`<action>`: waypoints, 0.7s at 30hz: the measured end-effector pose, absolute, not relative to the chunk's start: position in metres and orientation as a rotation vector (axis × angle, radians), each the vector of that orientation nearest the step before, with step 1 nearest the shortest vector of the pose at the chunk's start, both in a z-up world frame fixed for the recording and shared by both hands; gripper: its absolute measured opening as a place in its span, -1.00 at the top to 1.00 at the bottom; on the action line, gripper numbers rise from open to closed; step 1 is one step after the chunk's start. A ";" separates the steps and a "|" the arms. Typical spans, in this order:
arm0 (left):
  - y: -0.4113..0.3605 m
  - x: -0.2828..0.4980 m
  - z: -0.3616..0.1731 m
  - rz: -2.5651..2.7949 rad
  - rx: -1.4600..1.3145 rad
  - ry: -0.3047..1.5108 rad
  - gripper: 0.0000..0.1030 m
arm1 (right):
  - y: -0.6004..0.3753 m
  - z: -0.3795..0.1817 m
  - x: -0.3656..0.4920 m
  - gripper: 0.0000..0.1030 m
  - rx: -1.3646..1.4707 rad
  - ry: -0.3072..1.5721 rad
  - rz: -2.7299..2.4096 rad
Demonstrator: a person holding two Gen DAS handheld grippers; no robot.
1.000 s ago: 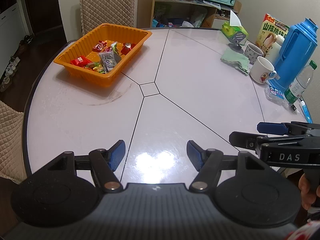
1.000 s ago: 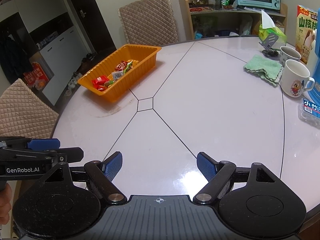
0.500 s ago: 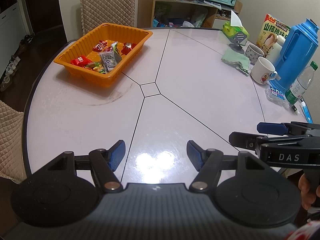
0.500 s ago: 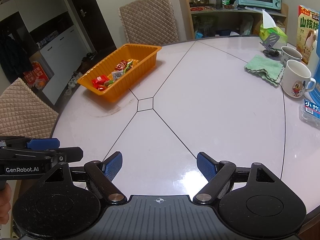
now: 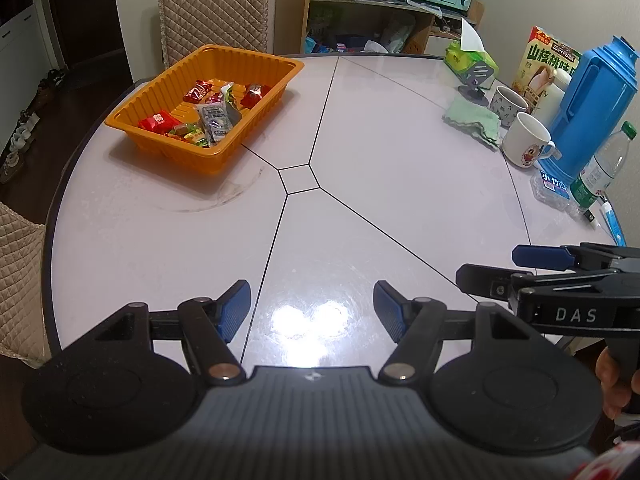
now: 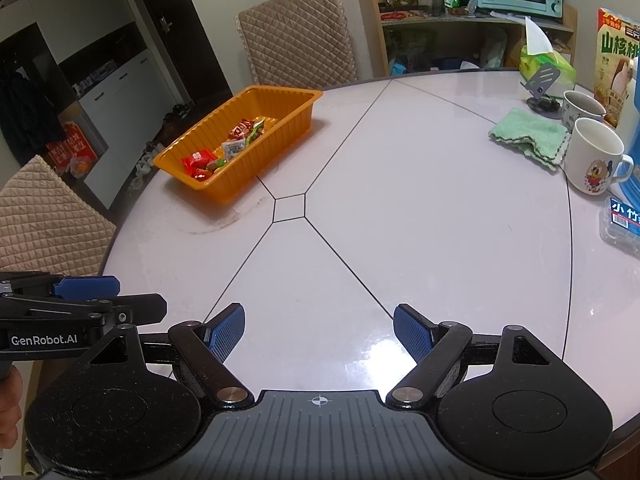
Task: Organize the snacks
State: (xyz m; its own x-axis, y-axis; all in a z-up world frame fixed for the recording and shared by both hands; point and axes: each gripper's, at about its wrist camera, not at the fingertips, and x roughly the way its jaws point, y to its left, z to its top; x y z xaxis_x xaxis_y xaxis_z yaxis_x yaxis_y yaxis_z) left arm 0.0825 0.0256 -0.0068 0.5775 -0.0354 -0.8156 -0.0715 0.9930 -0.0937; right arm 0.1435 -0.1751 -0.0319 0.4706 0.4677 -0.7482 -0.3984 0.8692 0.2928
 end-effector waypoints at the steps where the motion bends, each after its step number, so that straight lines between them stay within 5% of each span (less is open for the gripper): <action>1: 0.026 0.083 -0.007 0.022 -0.121 0.955 -0.27 | -0.175 -0.032 0.143 -0.58 0.081 0.941 0.531; 21: 0.024 0.092 -0.007 0.012 -0.121 0.954 -0.27 | -0.175 -0.036 0.148 -0.58 0.083 0.949 0.527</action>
State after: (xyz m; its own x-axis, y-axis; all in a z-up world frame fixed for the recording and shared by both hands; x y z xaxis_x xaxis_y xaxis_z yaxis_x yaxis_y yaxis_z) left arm 0.0916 0.0238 -0.0065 0.5790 -0.0426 -0.8142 -0.0639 0.9932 -0.0975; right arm 0.1480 -0.1754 -0.0365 0.4669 0.4648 -0.7523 -0.3938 0.8710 0.2938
